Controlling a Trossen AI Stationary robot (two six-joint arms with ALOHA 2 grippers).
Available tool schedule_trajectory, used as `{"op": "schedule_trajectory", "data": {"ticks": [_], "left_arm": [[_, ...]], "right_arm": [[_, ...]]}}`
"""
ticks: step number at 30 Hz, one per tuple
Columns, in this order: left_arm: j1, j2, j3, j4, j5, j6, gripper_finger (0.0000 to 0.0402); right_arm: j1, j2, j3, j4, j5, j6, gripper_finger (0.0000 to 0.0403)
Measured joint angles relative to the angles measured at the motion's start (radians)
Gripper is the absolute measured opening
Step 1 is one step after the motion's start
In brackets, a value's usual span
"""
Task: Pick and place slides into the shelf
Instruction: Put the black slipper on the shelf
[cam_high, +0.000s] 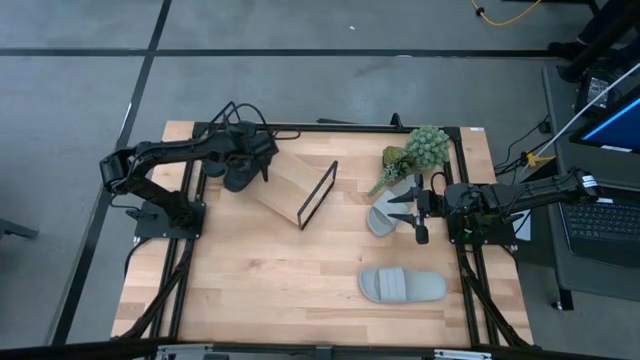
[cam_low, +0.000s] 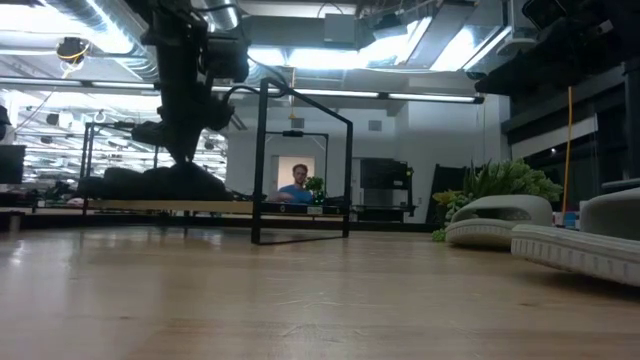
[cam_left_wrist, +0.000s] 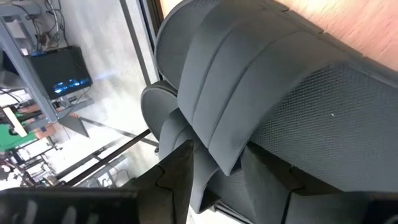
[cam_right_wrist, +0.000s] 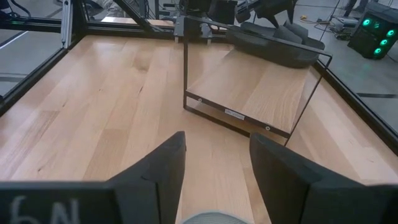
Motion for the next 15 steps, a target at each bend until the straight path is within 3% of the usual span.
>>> {"op": "schedule_trajectory", "data": {"ticks": [15], "left_arm": [[-0.043,-0.001,0.0,-0.125,0.033,-0.129,0.0124]], "right_arm": [[0.0,0.0,0.0,0.0,-0.001,0.0,0.018]]}}
